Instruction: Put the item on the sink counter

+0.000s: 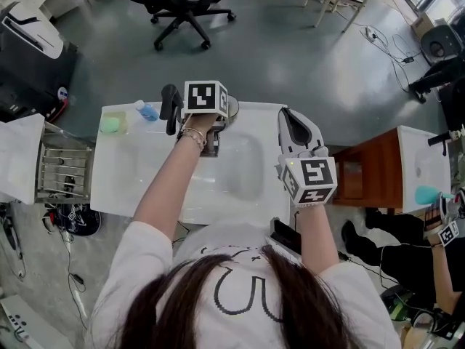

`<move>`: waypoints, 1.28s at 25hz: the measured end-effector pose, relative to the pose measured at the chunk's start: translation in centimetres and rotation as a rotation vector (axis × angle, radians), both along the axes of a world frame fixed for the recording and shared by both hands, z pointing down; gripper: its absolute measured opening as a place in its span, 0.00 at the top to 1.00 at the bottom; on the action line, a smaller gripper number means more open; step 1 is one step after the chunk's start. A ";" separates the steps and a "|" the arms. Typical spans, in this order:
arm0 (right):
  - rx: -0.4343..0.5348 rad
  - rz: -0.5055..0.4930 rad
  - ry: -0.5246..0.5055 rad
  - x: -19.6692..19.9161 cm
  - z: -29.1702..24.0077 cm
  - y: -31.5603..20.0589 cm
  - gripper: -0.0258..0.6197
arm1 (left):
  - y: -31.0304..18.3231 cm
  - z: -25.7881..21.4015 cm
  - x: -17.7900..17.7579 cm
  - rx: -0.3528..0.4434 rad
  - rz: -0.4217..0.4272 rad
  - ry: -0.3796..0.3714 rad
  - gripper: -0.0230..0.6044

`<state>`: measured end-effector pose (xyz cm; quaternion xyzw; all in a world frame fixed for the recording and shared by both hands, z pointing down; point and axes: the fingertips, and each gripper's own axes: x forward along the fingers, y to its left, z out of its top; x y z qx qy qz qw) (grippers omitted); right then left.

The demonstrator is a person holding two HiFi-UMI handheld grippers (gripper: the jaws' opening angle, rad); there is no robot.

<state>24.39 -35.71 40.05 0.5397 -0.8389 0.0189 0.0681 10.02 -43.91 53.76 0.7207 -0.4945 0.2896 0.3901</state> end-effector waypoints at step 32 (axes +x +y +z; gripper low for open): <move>0.100 0.129 0.034 -4.2 -7.6 4.7 0.91 | 6.5 -19.3 -9.9 0.701 0.154 0.278 0.62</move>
